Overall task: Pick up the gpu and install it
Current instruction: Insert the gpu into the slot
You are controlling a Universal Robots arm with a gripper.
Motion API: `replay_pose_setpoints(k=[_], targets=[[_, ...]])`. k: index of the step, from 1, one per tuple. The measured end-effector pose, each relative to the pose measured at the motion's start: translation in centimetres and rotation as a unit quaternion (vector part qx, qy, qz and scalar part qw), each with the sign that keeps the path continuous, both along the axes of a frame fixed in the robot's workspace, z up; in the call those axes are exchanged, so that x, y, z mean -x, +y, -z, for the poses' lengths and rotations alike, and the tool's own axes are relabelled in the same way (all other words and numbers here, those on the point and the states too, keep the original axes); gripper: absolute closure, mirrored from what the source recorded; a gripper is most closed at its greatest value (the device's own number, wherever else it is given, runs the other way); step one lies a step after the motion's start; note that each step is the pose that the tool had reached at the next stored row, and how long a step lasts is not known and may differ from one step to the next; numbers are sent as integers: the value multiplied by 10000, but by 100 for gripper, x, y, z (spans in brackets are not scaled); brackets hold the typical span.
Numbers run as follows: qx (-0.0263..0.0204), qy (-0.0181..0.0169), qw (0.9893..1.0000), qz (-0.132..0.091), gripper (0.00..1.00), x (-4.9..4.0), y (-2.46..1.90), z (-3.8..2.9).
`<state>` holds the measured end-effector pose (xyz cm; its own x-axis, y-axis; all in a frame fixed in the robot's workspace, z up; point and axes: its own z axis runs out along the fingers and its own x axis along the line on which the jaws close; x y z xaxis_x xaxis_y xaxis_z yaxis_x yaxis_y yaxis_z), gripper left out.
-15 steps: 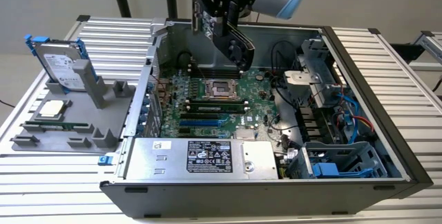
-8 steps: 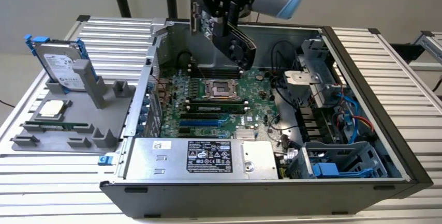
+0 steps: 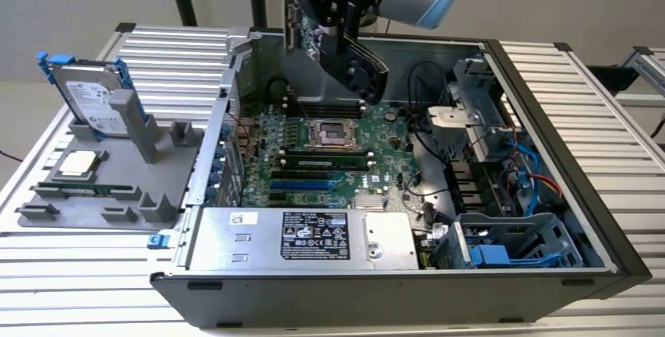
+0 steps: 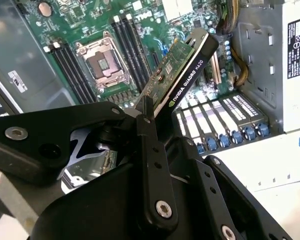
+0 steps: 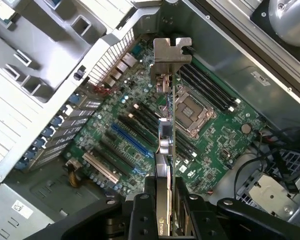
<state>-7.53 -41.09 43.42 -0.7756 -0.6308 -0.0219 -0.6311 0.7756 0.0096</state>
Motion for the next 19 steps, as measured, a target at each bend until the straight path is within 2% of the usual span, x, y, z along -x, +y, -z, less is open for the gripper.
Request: replay_pose_setpoints(k=[6,8,14,17,19], targets=[[-16,-91,9996,-260,100,-1,0,0],[-20,-106,9994,-321,100,0,0,1],[-70,-146,9989,-444,100,0,0,1],[-143,-169,9986,-487,100,0,0,0],[-157,-173,9984,-513,100,0,0,-1]])
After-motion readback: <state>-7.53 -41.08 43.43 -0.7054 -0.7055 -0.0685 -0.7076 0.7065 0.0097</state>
